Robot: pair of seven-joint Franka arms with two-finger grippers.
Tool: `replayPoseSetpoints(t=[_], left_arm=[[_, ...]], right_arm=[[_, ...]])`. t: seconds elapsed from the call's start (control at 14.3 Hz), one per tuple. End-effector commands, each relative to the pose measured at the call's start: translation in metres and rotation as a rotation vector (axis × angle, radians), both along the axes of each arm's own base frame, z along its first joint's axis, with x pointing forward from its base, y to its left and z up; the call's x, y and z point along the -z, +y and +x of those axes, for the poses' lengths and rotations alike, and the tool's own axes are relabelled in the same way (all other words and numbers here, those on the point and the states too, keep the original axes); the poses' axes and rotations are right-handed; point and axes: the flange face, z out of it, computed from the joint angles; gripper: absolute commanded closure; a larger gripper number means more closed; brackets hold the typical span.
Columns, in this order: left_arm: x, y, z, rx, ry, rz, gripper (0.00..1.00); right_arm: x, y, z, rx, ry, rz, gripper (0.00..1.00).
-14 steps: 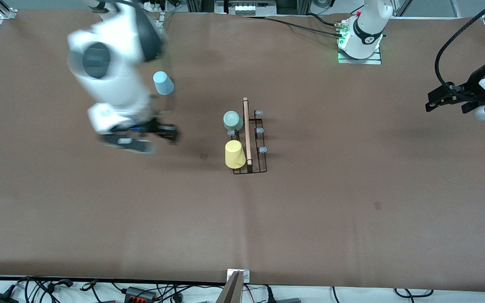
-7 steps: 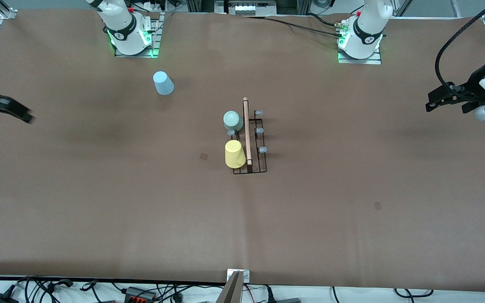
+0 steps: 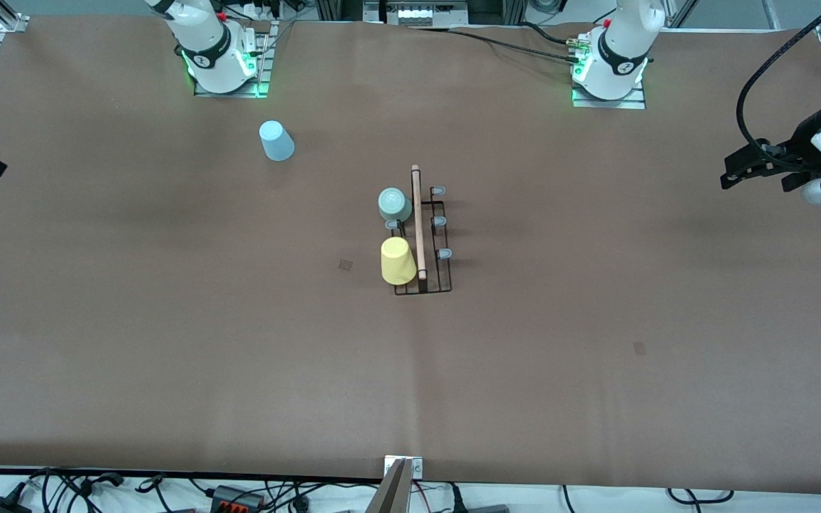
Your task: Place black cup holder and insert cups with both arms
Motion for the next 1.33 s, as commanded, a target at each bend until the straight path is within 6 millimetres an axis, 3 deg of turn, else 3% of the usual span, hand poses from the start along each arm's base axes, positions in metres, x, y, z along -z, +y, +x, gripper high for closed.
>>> replayPoseSetpoints(t=[0.0, 0.56, 1.26], left_arm=[[-0.005, 0.002, 0.002, 0.013, 0.005, 0.015, 0.00], [-0.005, 0.002, 0.002, 0.013, 0.005, 0.015, 0.00], [-0.005, 0.002, 0.002, 0.013, 0.005, 0.015, 0.00]], right_arm=[[-0.004, 0.024, 0.004, -0.041, 0.012, -0.040, 0.00], [-0.003, 0.035, 0.001, -0.045, 0.032, -0.025, 0.00], [-0.004, 0.032, 0.001, -0.056, 0.045, -0.021, 0.00]])
